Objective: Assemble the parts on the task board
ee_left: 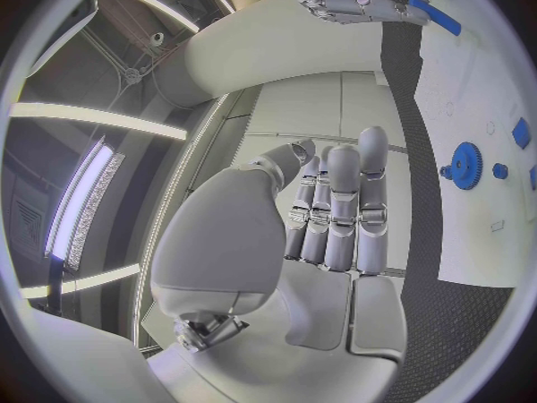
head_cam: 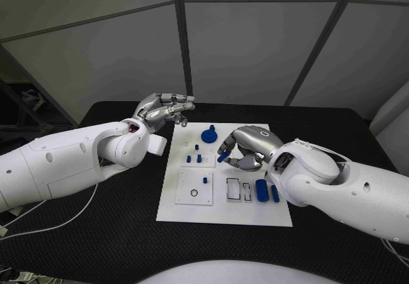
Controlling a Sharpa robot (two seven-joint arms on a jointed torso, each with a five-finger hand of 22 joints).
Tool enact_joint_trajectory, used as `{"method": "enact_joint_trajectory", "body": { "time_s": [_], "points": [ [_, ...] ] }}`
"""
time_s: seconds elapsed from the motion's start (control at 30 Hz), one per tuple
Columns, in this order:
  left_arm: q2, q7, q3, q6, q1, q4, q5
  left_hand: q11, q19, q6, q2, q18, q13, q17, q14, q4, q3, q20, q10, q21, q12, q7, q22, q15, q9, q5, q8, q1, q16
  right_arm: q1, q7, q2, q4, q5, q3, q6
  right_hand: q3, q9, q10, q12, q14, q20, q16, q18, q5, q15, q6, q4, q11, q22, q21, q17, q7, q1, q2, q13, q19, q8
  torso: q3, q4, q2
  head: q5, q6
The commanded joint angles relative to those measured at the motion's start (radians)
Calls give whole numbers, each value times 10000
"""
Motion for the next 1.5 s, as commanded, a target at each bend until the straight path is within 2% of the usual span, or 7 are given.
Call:
{"method": "enact_joint_trajectory", "body": {
  "time_s": [0.03,0.23,0.37,0.43,0.53,0.7,1.5],
  "points": [
    [30,-6,8,81,15,-8,13,-17,0,-89,59,-165,8,-9,-62,-10,-72,34,-54,-66,67,11,-12,-17,-12,-45,25,-12,-63,-58,565,208,81,429,-2,26,53,17,65,-46,265,-7,62,-207,41,-59,49,1,-23,7,31,10,-3,67,-36,12,86,45,-7,-2,1,69,-44],
    [96,-10,8,96,17,-17,13,-17,0,-89,59,-165,8,-9,-62,-10,-72,34,-54,-66,67,11,-12,-17,-12,-45,25,-12,-63,-200,854,683,74,711,-265,284,55,17,65,-50,265,-6,63,-206,42,-58,49,2,-22,1,27,10,-2,65,-35,12,80,44,-13,23,9,101,-59],
    [121,-15,8,97,18,-6,13,-15,3,-89,72,-164,8,-28,-68,-10,-73,34,-58,-67,74,14,-13,-17,-11,-46,28,-9,-71,-314,984,915,-34,899,-460,406,61,16,62,-59,264,-6,65,-206,44,-56,44,3,-19,1,27,11,2,62,-30,13,78,39,-5,-1,17,143,-65],
    [137,-18,8,98,19,-12,13,-15,3,-89,72,-164,8,-28,-68,-10,-73,34,-58,-67,74,14,-13,-17,-11,-46,28,-9,-71,-392,1019,1038,-117,942,-511,446,66,15,58,-65,265,-5,69,-206,45,-55,40,2,-17,2,28,17,3,62,-26,13,77,36,10,-28,14,195,-72],
    [163,-21,8,105,19,-19,13,-15,3,-89,72,-164,8,-28,-68,-10,-73,34,-58,-67,74,14,-13,-17,-11,-46,28,-9,-71,-496,1069,1222,-282,976,-559,520,70,15,56,-70,266,-5,72,-205,47,-54,36,1,-16,1,27,20,5,62,-24,13,75,33,18,2,17,197,-112],
    [180,-27,8,114,20,-34,13,-15,3,-89,72,-164,8,-28,-68,-10,-73,34,-58,-67,74,14,-13,-17,-11,-46,28,-9,-71,-556,1066,1395,-492,930,-655,607,75,13,52,-80,263,-4,66,-205,49,-52,28,-4,-13,1,27,5,10,63,-26,14,73,26,6,-2,10,243,-150],
    [171,-49,8,132,19,-27,13,-13,4,-90,76,-165,9,-45,-73,-8,-81,36,-61,-69,81,16,-14,-15,-10,-49,30,-14,-78,-603,166,1663,-901,128,-713,1362,74,11,50,-111,252,3,48,-197,39,-40,10,-4,1,-28,4,-42,25,29,-43,23,39,7,0,-9,4,285,-238]
  ]
}}
